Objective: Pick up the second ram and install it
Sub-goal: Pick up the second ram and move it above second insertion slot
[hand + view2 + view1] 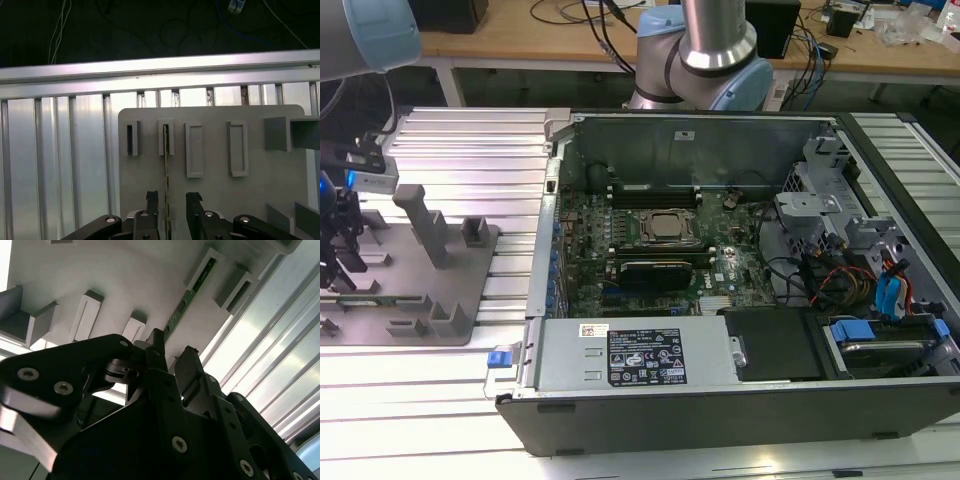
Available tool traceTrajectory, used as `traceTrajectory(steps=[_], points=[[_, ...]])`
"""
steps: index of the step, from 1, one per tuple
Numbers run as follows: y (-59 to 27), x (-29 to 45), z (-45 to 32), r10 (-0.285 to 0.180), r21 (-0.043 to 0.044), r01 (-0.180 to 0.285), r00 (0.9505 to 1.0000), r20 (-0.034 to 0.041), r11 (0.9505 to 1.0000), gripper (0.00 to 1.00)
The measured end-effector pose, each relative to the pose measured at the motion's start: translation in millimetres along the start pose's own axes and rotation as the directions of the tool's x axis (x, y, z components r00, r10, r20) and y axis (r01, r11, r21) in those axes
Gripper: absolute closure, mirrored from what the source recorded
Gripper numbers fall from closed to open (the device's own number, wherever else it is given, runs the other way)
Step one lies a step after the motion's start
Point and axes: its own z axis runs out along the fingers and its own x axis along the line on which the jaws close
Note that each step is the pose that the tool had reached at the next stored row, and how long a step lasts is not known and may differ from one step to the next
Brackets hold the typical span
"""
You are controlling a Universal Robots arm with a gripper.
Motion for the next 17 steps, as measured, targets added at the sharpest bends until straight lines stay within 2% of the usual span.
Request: traceTrajectory(steps=[10, 17], points=[[3.4, 0.0, 11.1, -0.029, 0.0007, 0.029, 0.9996, -0.0018, 0.9996, 0.66], [3.4, -0.2, 22.3, -0.062, 0.0012, 0.062, 0.9981, -0.0048, 0.9981, 0.66]])
